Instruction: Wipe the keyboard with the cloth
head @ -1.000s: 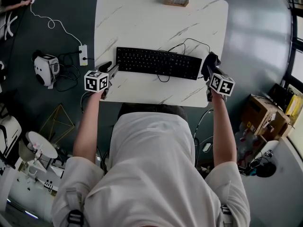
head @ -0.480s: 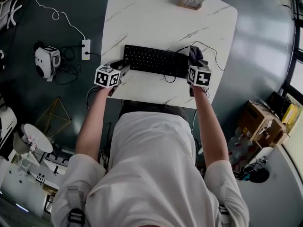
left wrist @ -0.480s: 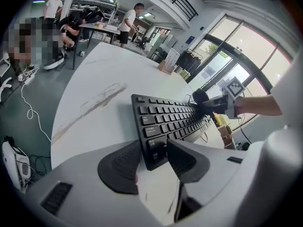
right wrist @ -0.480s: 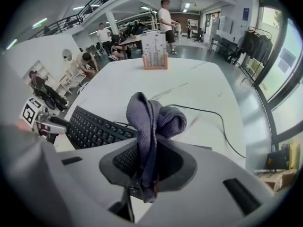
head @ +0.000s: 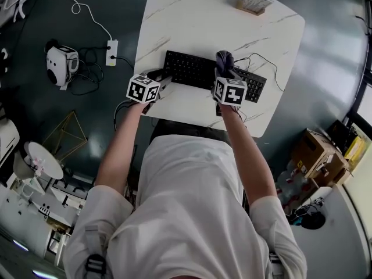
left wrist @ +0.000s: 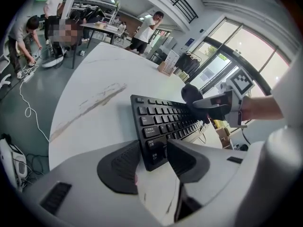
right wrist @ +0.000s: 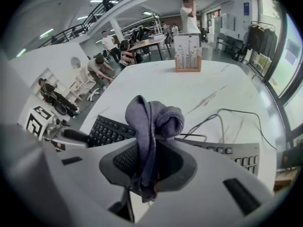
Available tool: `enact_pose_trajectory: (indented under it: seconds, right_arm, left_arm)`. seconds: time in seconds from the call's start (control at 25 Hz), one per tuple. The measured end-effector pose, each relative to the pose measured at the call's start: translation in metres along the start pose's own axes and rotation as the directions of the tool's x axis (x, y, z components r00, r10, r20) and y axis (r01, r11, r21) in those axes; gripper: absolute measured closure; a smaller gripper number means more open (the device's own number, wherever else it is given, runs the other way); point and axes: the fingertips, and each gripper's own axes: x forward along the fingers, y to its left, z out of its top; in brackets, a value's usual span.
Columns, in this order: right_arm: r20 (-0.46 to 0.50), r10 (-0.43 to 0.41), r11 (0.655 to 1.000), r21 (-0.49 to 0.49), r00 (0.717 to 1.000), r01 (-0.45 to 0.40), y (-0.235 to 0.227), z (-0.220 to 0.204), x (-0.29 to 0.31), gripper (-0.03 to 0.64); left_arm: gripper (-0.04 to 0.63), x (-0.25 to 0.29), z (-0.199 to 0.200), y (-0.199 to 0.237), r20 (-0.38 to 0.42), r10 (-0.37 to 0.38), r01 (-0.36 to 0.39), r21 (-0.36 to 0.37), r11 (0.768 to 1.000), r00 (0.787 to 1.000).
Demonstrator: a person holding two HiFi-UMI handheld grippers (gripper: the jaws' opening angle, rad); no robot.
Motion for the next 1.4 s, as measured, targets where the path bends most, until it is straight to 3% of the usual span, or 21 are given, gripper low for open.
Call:
enact_pose_trajectory:
  seconds: [0.28, 0.6, 0.68, 0.84, 0.88, 1.12, 1.4]
  right_arm:
    - [0.013, 0.135, 0.989, -0.065, 0.991, -0.134, 0.088, 0.011, 0.029, 0.523]
    - [-0.028, 0.354, 0.924, -0.142, 0.935, -0.354, 0.167, 0.022, 0.053, 0.523]
    - [-0.044, 0.411, 0.900, -0.142, 0.911, -0.413, 0.178, 0.025, 0.052, 0.523]
    - [-0.093, 0.584, 0.807, -0.046, 0.807, -0.589, 0.202, 0.026, 0.047, 0.523]
    - [-0.094, 0.604, 0.794, -0.021, 0.791, -0.608, 0.203, 0.029, 0.046, 0.523]
    - [-0.073, 0.548, 0.836, 0.020, 0.833, -0.548, 0.168, 0.020, 0.039, 0.523]
    - [-0.069, 0.534, 0.845, 0.030, 0.843, -0.533, 0.140, -0.015, 0.014, 0.523]
  left_arm:
    - [0.411, 0.001, 0.001, -0.001, 0.014, -0.015, 0.014, 0.003, 1.000, 1.000]
    - [0.411, 0.000, 0.001, -0.002, 0.029, -0.038, 0.038, 0.023, 0.999, 0.999]
    - [0.411, -0.001, -0.001, -0.003, 0.025, -0.042, 0.041, 0.040, 0.998, 0.999]
    - [0.411, -0.005, -0.009, -0.005, 0.005, -0.039, 0.039, 0.081, 0.996, 0.999]
    - [0.411, -0.007, -0.009, -0.004, 0.007, -0.037, 0.036, 0.083, 0.996, 0.999]
    - [0.411, -0.021, -0.017, 0.003, 0.023, -0.018, 0.016, 0.067, 0.998, 1.000]
    - [0.411, -0.036, -0.027, 0.009, 0.042, -0.011, 0.008, 0.062, 0.998, 0.999]
